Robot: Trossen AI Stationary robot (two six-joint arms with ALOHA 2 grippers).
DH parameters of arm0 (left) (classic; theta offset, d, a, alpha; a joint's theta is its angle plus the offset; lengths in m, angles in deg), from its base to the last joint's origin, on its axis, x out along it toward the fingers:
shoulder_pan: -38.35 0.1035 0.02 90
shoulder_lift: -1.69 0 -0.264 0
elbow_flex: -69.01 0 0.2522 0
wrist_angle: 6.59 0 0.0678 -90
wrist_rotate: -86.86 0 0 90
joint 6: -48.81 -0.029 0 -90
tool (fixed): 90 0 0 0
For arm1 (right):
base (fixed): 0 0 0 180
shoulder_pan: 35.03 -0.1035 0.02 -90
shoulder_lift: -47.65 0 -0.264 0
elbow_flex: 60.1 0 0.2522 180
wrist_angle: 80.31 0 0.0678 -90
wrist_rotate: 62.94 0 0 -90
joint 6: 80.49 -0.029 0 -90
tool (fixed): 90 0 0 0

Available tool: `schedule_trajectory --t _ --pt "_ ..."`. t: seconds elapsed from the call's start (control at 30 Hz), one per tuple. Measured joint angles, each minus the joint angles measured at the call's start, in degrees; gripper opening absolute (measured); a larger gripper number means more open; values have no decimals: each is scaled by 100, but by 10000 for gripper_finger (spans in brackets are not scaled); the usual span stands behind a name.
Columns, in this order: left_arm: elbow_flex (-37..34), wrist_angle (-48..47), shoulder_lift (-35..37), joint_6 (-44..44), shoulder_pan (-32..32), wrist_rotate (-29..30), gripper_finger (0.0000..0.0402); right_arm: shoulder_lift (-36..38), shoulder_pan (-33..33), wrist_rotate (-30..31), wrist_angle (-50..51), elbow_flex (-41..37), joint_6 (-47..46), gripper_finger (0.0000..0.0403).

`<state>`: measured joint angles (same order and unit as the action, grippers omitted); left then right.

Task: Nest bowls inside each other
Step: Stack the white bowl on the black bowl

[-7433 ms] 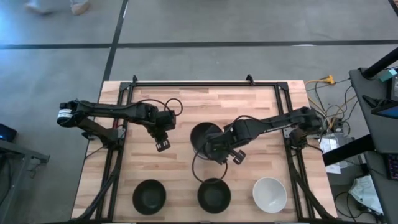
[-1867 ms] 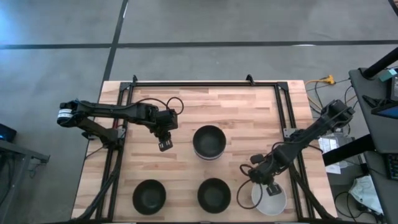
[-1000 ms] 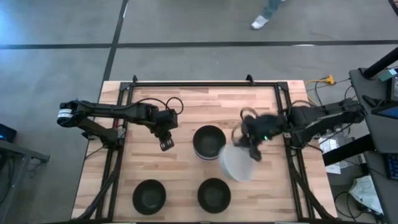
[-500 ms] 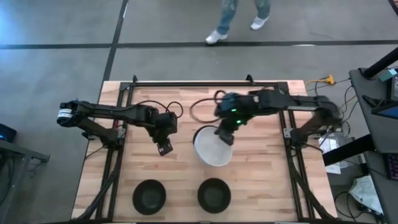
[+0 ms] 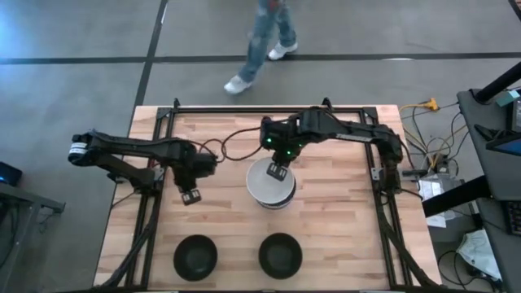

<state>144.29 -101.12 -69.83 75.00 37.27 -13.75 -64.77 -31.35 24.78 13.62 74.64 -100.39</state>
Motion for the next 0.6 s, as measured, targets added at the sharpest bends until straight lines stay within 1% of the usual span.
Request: schedule_trajectory --t 0.13,0.33,0.47,0.6 --pt "-86 120 571 10 -62 236 0 -179 60 0 241 46 0 11" --pt "-373 980 1558 49 -64 654 0 -187 57 -2 243 -243 -17 11" --pt "-482 1492 1998 47 -64 761 0 -139 60 2 214 -434 -108 11" --pt "-634 1869 2269 20 -64 803 0 -131 61 42 105 -511 -183 11"
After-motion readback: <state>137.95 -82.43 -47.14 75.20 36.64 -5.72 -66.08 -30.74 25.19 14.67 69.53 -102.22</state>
